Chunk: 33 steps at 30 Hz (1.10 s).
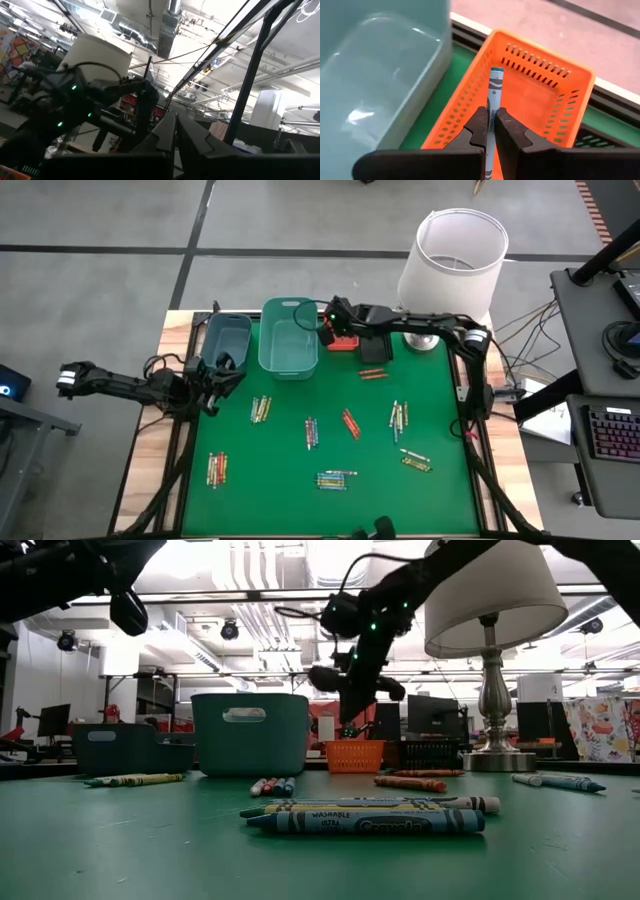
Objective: Sort crayons
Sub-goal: Put the blue crayon into the orange bin, then put the green crayon into the green bin
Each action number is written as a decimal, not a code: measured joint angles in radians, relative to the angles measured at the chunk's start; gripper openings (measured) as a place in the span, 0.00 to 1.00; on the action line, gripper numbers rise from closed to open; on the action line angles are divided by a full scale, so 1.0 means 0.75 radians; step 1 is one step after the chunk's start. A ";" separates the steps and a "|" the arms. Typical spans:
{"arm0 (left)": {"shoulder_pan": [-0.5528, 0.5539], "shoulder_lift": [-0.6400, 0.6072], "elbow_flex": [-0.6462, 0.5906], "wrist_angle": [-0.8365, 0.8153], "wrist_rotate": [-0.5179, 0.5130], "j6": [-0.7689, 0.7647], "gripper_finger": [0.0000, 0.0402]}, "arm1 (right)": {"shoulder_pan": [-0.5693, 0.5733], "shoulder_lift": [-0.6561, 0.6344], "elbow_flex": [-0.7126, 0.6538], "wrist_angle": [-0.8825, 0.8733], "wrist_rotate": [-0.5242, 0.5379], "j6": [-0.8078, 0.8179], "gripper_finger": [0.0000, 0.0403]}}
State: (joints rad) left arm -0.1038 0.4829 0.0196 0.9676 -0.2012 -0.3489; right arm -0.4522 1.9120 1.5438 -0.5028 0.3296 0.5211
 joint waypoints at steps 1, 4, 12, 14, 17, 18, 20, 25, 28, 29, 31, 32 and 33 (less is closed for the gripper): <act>0.000 -0.003 0.000 0.000 0.000 0.000 0.00 | -0.001 0.010 0.000 -0.002 0.019 0.004 0.03; 0.000 -0.009 0.000 -0.003 0.001 0.000 0.00 | -0.001 0.034 0.001 -0.002 0.056 0.018 0.03; 0.000 -0.009 0.000 -0.004 0.001 0.000 0.00 | 0.000 0.049 0.001 0.000 0.088 0.009 0.03; 0.000 -0.009 0.000 -0.004 0.001 0.000 0.00 | 0.000 0.049 0.001 0.000 0.088 0.004 0.05; 0.000 -0.009 0.000 -0.004 0.001 -0.001 0.00 | 0.000 0.047 0.001 0.000 0.087 0.003 0.10; 0.000 -0.009 0.000 -0.004 0.001 -0.002 0.00 | 0.000 0.047 0.001 0.001 0.087 0.002 0.12; 0.000 -0.009 0.000 -0.004 0.001 -0.004 0.00 | 0.000 0.047 0.001 0.000 0.087 0.002 0.18; 0.000 -0.009 0.000 -0.004 0.001 -0.014 0.00 | 0.001 0.043 0.001 -0.001 0.085 -0.003 0.30; 0.000 -0.007 0.000 -0.004 0.001 -0.040 0.00 | 0.009 0.026 0.002 -0.011 0.076 -0.009 0.35; 0.000 -0.005 0.000 -0.004 0.001 -0.050 0.00 | 0.018 0.015 0.002 -0.015 0.070 -0.019 0.37; 0.000 0.004 0.000 -0.004 0.002 -0.083 0.00 | 0.040 -0.011 0.002 -0.023 0.050 -0.038 0.39; 0.000 0.011 0.000 -0.004 0.002 -0.106 0.00 | 0.058 -0.024 0.003 -0.024 0.042 -0.051 0.39; 0.000 0.019 0.000 -0.003 0.002 -0.134 0.00 | 0.078 -0.039 0.003 -0.026 0.041 -0.062 0.39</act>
State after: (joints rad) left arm -0.1039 0.4969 0.0196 0.9650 -0.2001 -0.4493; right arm -0.3941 1.8830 1.5459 -0.5220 0.3606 0.4744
